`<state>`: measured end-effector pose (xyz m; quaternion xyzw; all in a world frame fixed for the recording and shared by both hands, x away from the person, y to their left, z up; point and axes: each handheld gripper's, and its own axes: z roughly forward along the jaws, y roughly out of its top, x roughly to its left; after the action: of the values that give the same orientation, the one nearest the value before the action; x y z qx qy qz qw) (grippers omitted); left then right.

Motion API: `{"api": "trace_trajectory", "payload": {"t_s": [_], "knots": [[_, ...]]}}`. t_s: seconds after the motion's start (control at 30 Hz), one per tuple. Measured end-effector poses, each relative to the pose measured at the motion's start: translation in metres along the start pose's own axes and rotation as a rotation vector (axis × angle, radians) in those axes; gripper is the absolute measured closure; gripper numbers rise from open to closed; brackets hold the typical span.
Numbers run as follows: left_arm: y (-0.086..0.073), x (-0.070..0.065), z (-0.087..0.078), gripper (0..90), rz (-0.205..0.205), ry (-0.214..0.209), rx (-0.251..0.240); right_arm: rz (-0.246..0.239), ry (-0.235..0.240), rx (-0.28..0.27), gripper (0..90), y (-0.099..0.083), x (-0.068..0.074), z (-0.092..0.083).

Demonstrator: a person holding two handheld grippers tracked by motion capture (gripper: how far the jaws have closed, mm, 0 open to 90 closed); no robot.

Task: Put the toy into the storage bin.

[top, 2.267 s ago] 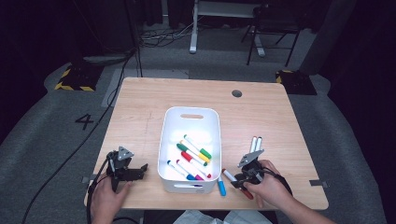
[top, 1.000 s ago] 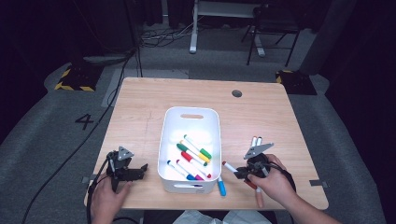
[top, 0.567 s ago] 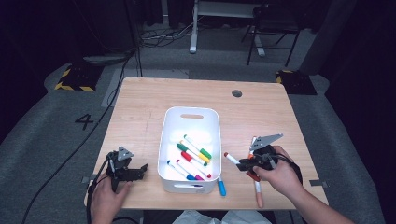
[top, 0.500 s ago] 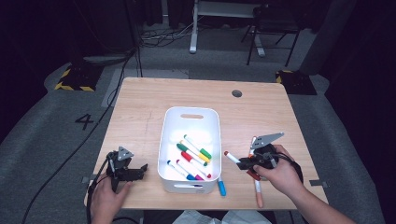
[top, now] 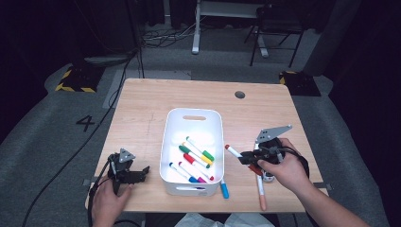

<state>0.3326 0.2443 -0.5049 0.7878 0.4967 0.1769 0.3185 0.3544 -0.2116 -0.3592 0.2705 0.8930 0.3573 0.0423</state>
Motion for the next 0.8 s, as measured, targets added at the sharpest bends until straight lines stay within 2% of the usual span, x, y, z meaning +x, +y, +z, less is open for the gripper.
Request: {"api": "trace_trajectory", "payload": {"t_s": [0.17,0.27,0.53,0.8], "knots": [[0.000,0.000,0.000,10.7,0.000,0.001,0.000,-0.046,0.009,-0.003,76.6,0.017,0.004,0.001],[0.000,0.000,0.000,10.9,-0.001,0.001,-0.001,-0.078,0.018,-0.003,76.6,0.034,0.007,0.005],[0.000,0.000,0.000,11.6,-0.001,0.006,-0.002,-0.100,0.047,0.005,76.6,0.055,0.011,0.019],[0.000,0.000,0.000,11.6,-0.007,0.004,-0.007,-0.150,0.068,-0.002,76.6,0.081,0.019,0.032]]}}
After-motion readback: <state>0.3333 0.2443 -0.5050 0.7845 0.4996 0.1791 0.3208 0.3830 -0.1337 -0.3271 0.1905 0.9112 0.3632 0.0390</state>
